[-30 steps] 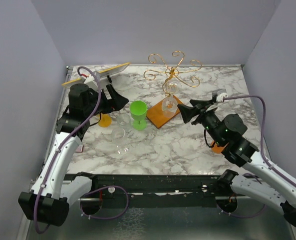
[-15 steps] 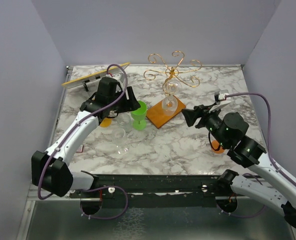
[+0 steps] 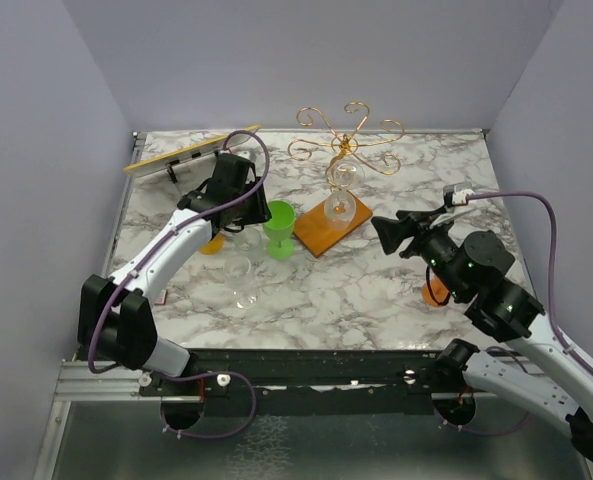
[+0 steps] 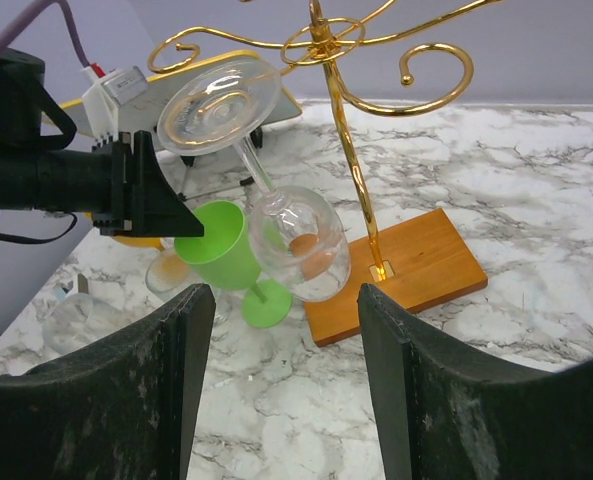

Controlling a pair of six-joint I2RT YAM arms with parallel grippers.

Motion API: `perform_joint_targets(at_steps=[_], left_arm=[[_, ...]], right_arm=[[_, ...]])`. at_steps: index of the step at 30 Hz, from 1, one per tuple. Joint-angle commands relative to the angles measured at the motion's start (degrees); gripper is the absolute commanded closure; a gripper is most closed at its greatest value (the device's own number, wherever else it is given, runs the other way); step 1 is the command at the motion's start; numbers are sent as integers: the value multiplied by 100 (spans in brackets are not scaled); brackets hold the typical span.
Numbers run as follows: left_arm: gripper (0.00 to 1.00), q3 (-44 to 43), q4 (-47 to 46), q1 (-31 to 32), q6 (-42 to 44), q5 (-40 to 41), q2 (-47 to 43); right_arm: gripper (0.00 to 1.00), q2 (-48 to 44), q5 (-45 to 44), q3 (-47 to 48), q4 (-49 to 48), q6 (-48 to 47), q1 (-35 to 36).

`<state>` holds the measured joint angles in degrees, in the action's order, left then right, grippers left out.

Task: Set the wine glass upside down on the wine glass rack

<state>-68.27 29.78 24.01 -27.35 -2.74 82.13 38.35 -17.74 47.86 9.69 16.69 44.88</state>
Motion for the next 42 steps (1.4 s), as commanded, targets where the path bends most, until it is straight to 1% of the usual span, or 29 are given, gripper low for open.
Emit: perform_joint_targets(at_steps=[1,4,6,7,13,17,20,26,28,31,34,37,38,40,42], left_arm=[[69,-224,159,42,66,3,283],[85,-276,160,45,64,-103,297],[98,-315,160,42,114,-183,240],[100,-330,160,42,142,-209,199],[100,-475,317,42,386,-172,-253],[100,-769,695,42,466,99,-697],[100,-1036,948,43,482,449,-1078],[100,-1496,1000,42,489,960,-1920],[100,-1650,1003,42,459,1130,-2124],[100,-1945,1003,47,417,1226,-2377],[100,-2197,935,42,342,1421,-2613],[100,-2072,446,42,321,1512,-2869],[100,-1993,256,42,319,1532,-2944],[100,-1812,-202,42,339,1553,-3108],[100,-1548,-739,42,365,1568,-3299]], right_arm=[[36,35,-21,329,265,66,12],[36,30,2,469,448,204,12],[36,37,45,541,523,314,13],[36,41,72,576,531,344,12],[36,228,-87,1038,894,821,13],[36,386,-207,1413,1106,1288,12],[36,514,-127,1656,1133,1564,12],[36,780,319,1785,658,1707,16],[34,960,509,1872,507,1670,18],[31,1420,881,2379,468,1470,17],[28,1950,1267,2870,372,1565,18],[28,2462,1714,3006,-138,2242,17],[28,2658,1931,3024,-360,2627,12],[28,3051,2089,3056,-831,3494,19],[30,3500,2292,3183,-1611,4181,20]])
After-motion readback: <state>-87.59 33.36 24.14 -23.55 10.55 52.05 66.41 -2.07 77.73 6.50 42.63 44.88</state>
